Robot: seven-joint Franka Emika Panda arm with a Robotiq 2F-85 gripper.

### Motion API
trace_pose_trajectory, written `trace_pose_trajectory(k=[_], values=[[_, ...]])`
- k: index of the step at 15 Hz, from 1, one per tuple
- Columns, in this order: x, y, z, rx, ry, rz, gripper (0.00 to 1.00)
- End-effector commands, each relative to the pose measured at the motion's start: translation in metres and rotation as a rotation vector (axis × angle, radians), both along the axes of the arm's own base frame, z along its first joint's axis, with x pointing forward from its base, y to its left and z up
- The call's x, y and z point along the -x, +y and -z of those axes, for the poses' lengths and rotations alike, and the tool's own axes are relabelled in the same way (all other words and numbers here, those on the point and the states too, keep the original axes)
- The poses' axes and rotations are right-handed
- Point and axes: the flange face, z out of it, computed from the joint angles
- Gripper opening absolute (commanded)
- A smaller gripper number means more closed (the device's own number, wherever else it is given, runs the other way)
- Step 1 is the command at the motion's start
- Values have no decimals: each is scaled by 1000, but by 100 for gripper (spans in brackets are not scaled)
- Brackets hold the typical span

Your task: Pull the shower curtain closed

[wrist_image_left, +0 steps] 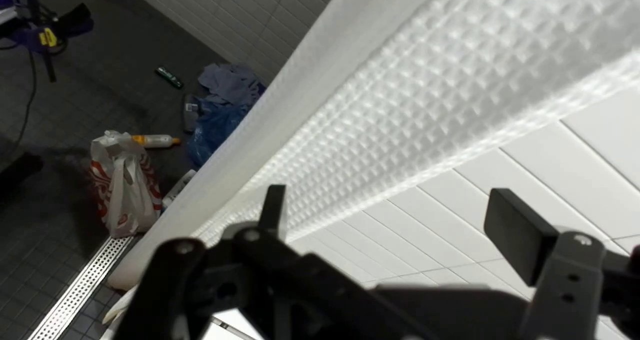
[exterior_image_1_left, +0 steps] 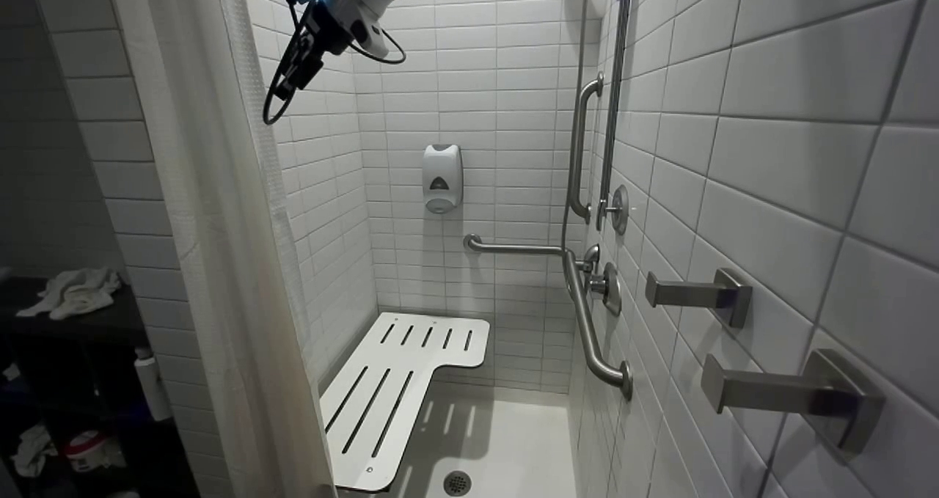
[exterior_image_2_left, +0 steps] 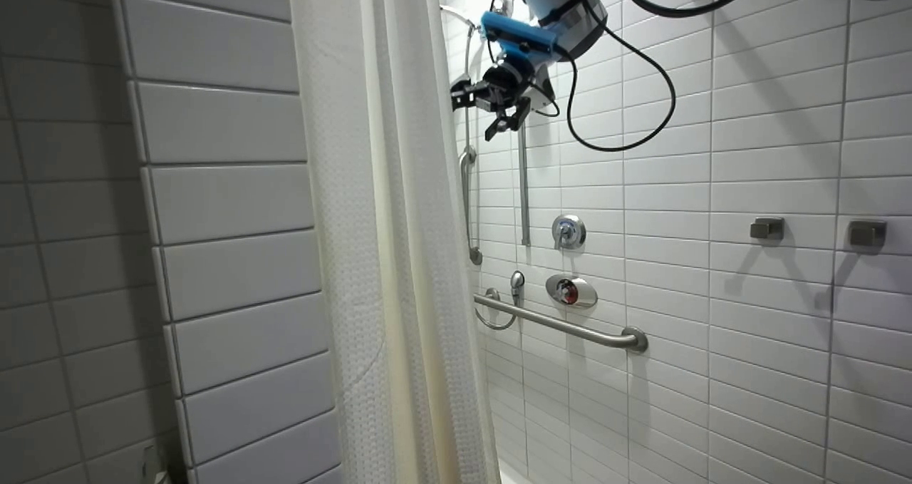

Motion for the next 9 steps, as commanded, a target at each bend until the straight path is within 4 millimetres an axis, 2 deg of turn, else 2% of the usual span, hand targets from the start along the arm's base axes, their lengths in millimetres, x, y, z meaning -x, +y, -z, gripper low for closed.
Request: trace_pose_trajectory(k=[1,5,9], values=[[-6,20,-1,5,42,20,100],[-13,31,-2,-21,93,34,100],[-22,24,9,-33,184,90,100]])
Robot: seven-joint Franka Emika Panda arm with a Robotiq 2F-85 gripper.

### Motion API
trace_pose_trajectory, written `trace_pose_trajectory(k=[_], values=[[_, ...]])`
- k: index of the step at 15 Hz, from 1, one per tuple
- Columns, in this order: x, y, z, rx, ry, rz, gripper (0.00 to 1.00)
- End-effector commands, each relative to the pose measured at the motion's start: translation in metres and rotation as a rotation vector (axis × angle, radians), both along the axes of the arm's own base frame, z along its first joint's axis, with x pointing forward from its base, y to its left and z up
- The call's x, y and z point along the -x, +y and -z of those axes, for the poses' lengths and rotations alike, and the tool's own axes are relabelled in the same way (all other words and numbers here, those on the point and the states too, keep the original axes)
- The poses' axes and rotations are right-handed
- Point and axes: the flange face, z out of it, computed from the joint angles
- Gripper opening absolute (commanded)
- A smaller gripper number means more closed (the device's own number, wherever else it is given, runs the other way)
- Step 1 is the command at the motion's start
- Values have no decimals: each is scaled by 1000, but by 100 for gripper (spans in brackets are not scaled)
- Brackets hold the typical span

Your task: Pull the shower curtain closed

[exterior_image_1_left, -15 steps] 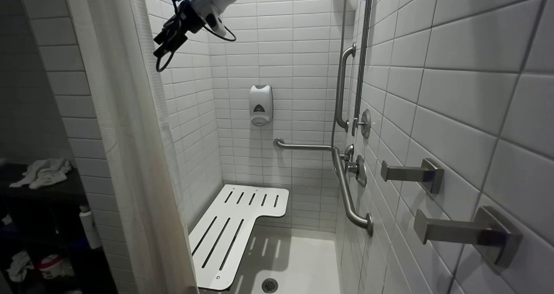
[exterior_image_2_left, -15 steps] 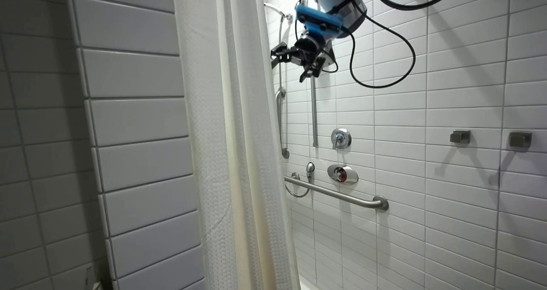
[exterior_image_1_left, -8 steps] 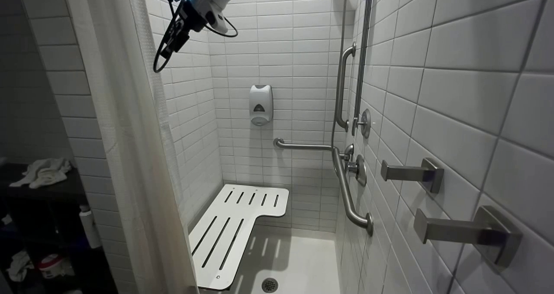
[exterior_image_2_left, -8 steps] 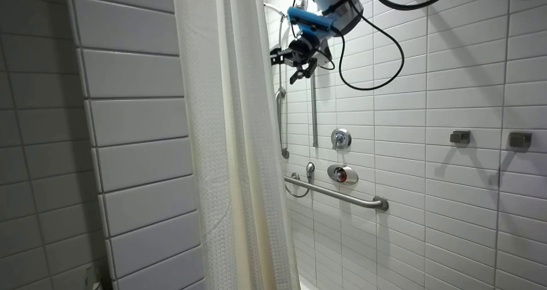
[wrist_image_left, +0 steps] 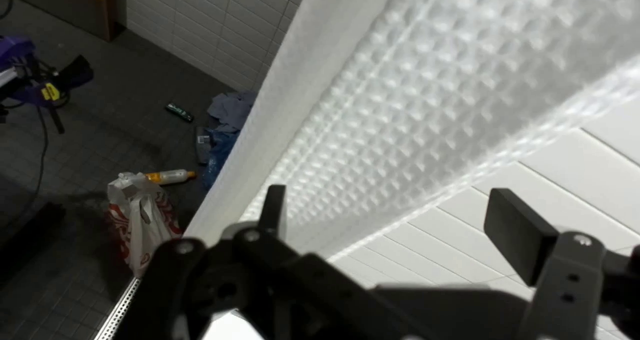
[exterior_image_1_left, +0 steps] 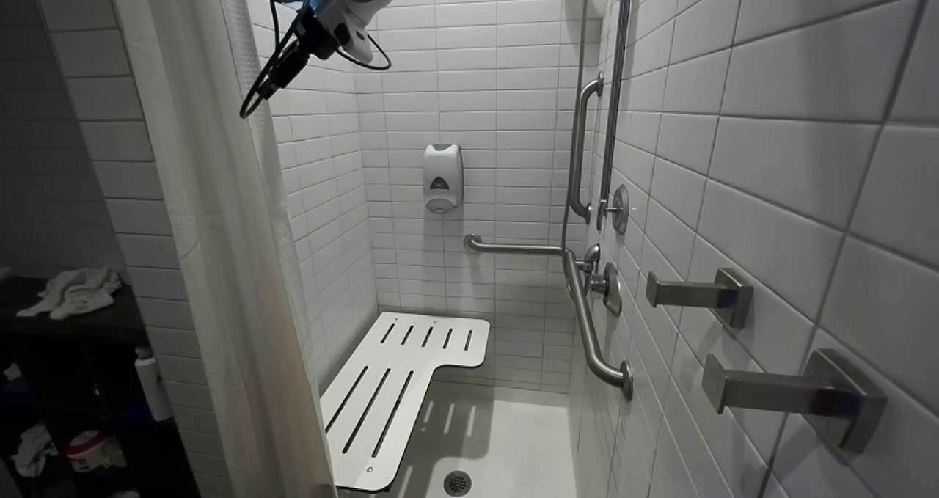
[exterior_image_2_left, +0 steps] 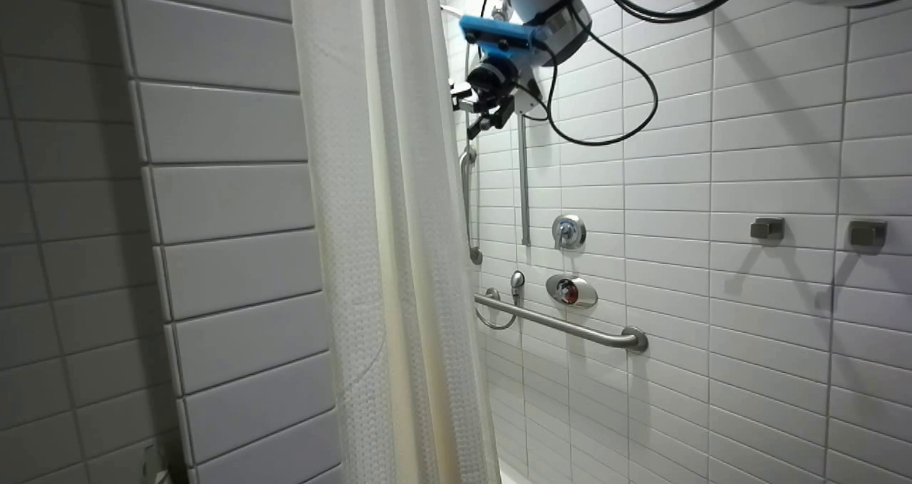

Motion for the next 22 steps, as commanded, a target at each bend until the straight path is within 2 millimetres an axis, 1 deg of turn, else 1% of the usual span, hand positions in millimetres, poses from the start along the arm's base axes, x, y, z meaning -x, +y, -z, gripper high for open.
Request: trace_pose_trajectory(k=[1,5,7,10,12,14,17,20,22], values=[[-13,-7,8,-9,98,59,100],[-22,-16,26,-3,200,119,100],[-24,-16,32,12,240,138,100],[-26,-9,40,17,299,136,100],[-23,2,43,14,330,103,100],[-14,15,41,28,341,57,100],[-4,34,34,41,344,-10,100],[-1,44,31,45,351,-47,100],[0,46,32,54,359,-55,74]])
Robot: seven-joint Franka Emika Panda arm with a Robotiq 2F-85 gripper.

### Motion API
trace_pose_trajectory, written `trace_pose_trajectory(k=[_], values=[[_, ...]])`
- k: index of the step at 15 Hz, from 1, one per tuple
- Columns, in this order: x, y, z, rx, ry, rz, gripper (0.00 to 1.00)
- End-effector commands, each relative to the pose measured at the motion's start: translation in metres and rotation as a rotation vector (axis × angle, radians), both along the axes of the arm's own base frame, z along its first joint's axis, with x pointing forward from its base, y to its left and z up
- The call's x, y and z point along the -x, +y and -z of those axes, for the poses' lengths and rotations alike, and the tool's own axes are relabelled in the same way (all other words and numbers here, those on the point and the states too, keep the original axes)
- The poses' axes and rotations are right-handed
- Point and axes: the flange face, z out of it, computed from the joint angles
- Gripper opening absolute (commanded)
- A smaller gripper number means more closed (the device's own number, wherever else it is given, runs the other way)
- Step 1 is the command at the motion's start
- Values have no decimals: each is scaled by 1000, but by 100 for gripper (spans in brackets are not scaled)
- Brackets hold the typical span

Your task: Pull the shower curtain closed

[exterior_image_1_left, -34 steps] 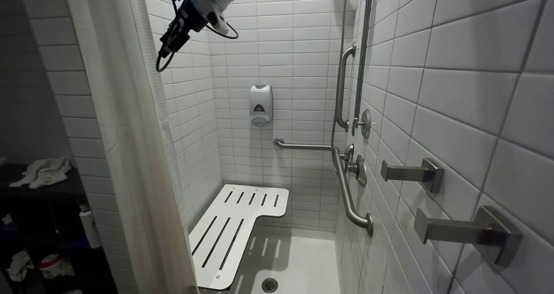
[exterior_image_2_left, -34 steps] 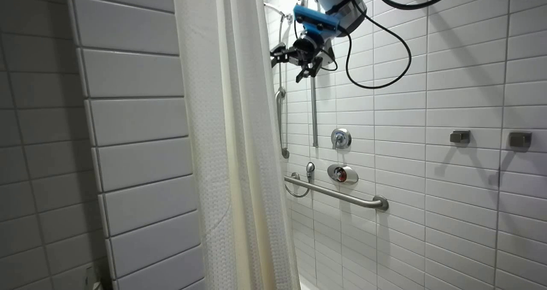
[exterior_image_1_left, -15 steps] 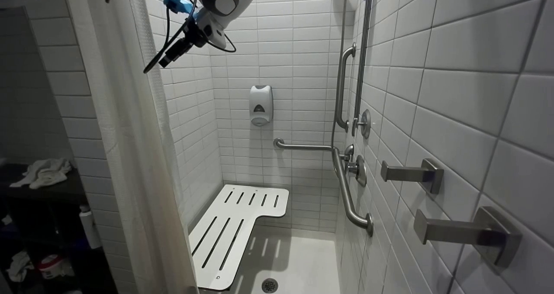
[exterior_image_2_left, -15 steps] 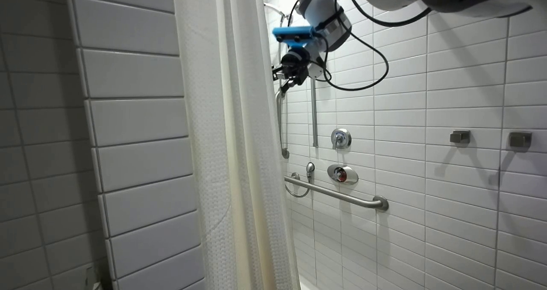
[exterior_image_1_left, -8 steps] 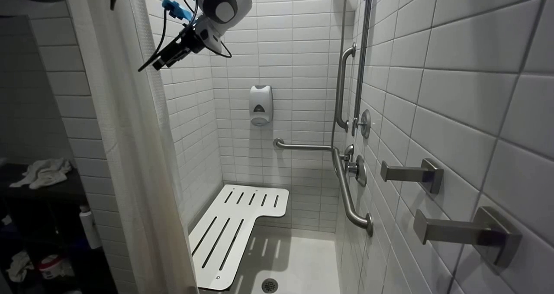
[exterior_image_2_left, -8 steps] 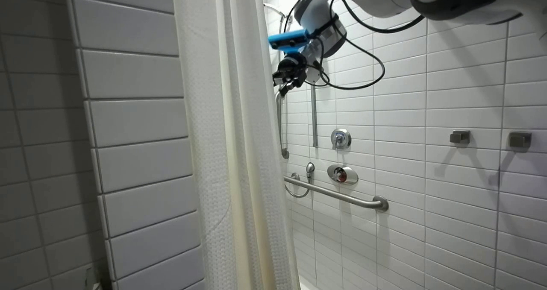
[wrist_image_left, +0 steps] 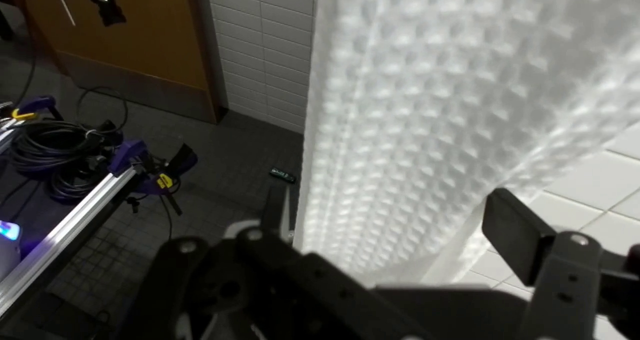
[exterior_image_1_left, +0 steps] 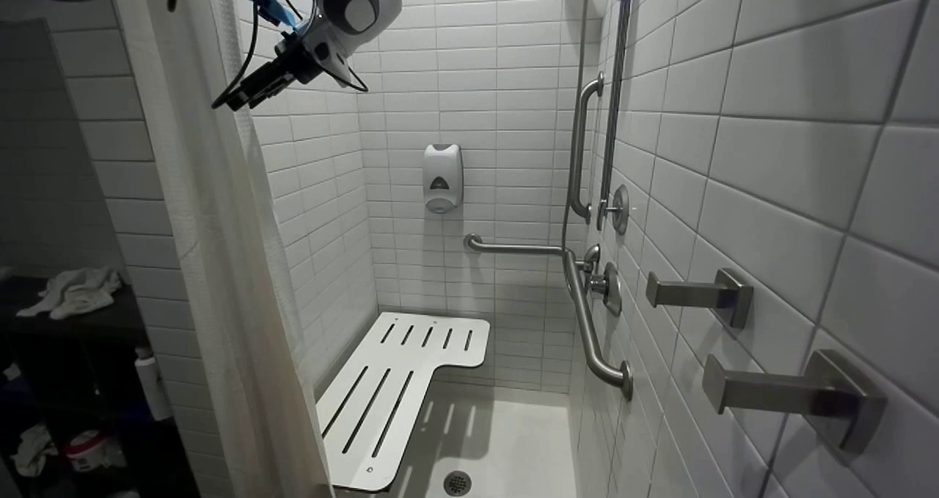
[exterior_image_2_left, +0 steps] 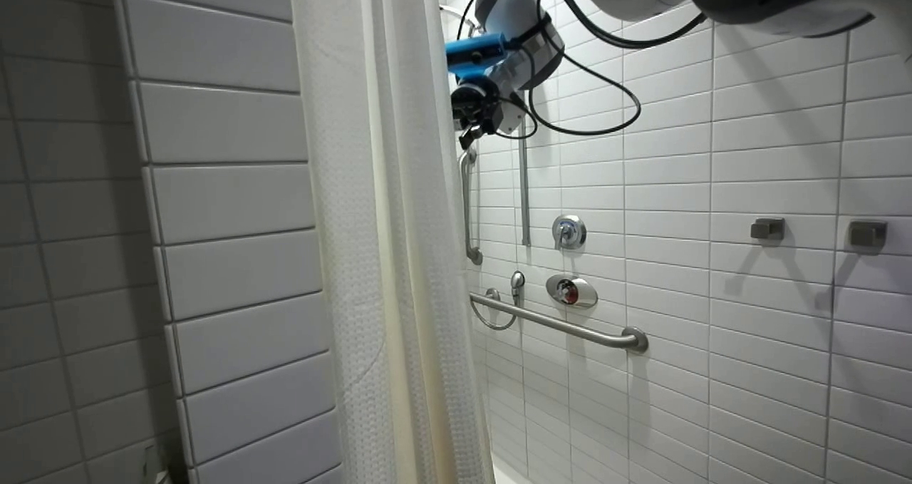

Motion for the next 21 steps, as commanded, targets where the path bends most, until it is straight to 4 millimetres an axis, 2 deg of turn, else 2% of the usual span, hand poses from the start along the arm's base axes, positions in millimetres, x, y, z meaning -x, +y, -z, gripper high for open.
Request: trace_pose_trajectory(k=[1,6,9,10,17,21], values=[[5,2,-5,37,13,-27,68],[5,-8,2,70,22,-17,27],[5,-14,2,83,23,-9,5],[4,-17,2,85,24,-6,1],[3,-35,3,98,24,26,0],[4,-67,-9,92,-4,79,0]])
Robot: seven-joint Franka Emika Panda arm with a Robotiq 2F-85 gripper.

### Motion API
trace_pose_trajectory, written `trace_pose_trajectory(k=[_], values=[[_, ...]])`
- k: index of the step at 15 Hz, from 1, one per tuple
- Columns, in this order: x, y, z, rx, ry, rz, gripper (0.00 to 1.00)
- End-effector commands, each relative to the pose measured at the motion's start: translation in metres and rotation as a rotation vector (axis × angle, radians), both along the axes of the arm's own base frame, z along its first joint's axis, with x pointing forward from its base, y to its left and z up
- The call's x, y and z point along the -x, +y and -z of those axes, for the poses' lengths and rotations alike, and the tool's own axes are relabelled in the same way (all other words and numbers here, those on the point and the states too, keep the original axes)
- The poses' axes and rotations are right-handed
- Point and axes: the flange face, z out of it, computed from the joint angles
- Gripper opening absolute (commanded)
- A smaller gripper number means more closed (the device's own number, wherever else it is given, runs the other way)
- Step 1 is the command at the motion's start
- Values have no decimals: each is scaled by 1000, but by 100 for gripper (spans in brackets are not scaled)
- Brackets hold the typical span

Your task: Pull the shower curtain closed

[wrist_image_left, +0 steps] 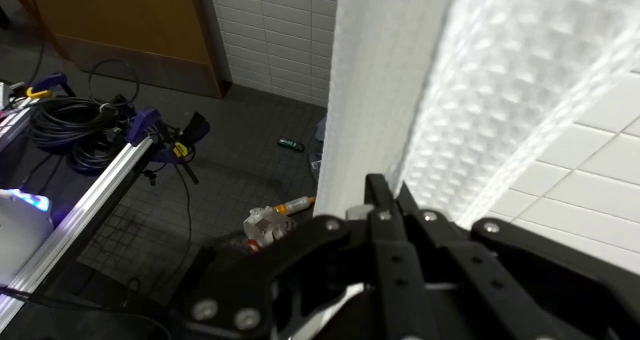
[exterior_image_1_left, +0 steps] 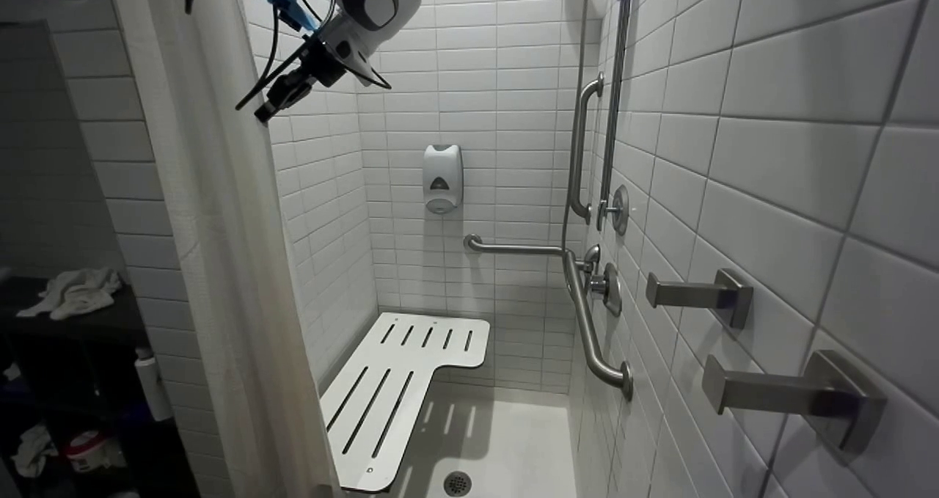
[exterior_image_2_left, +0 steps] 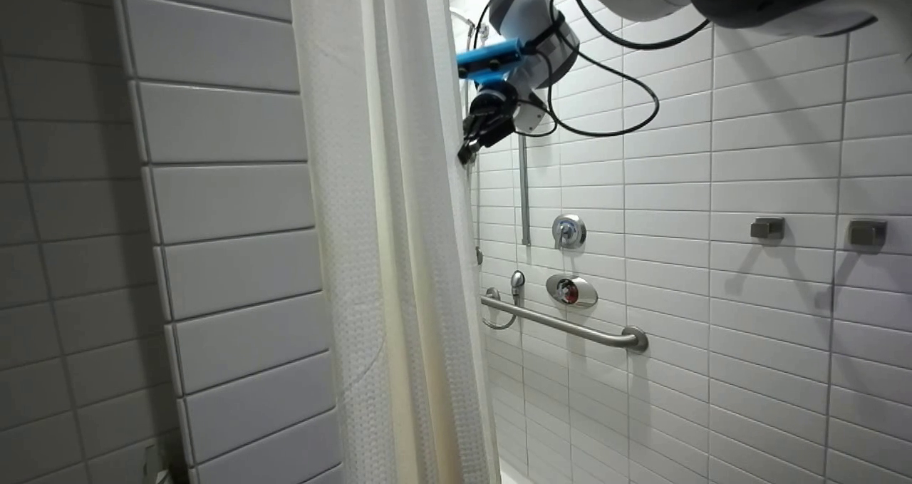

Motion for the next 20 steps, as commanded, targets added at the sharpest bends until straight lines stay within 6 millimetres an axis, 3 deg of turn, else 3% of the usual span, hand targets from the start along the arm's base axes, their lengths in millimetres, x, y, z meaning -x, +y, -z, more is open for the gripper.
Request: trace_pose_trajectory(k=[1,6,13,20], values=[[0,-28,-16,9,-28,36,0],[2,-71,-27,0,-66,100,0],[-2,-128,-26,-51,-105,195,0],[8,-201,-40,-123,-169,301,0]])
